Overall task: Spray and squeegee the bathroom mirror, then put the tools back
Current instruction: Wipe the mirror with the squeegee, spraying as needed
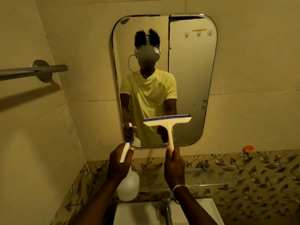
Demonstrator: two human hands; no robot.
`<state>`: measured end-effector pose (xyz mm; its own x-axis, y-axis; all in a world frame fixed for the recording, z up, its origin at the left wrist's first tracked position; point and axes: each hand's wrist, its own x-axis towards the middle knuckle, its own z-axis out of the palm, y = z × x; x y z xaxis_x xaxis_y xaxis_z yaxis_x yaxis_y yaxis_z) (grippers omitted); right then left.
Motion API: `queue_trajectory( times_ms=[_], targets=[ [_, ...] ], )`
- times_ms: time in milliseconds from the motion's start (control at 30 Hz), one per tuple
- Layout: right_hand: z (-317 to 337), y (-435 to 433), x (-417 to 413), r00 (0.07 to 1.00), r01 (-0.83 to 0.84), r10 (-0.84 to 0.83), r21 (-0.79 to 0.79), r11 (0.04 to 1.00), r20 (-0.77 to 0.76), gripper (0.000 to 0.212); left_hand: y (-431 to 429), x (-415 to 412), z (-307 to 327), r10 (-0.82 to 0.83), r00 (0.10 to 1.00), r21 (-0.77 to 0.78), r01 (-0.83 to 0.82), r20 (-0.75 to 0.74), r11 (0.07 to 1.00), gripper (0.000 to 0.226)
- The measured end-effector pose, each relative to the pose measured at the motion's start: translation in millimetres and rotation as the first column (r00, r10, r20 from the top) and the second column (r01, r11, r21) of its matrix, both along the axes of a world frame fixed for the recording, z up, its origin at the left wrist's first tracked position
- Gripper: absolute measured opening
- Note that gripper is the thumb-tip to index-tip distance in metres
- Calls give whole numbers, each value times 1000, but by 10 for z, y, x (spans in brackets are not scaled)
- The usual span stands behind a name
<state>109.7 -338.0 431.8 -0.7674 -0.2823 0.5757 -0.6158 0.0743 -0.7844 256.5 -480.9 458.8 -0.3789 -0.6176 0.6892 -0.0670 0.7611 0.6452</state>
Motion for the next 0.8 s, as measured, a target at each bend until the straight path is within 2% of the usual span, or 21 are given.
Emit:
queue_trajectory(
  times_ms=[200, 333, 433, 633, 800],
  targets=[
    [-513, 113, 131, 989, -29, 8, 141, 990, 148, 34, 15, -9, 5, -4, 1000, -7, 4, 8, 1000, 11],
    [-621, 224, 219, 979, -53, 10, 202, 978, 206, 39, 58, 9, 8, -10, 1000, -7, 10, -8, 1000, 26],
    [-571, 274, 246, 975, -52, 8, 192, 980, 222, 53, 69, 13, 28, -4, 1000, -19, 4, -11, 1000, 26],
    [-560, 359, 229, 952, -74, 3, 220, 973, 306, 29, 105, -17, 168, 4, 998, -25, -5, -55, 1000, 18],
    [-561, 551, 189, 932, -40, -59, 262, 964, 358, 41, 135, -56, 279, -13, 996, -43, 9, -88, 999, 20]
  ],
)
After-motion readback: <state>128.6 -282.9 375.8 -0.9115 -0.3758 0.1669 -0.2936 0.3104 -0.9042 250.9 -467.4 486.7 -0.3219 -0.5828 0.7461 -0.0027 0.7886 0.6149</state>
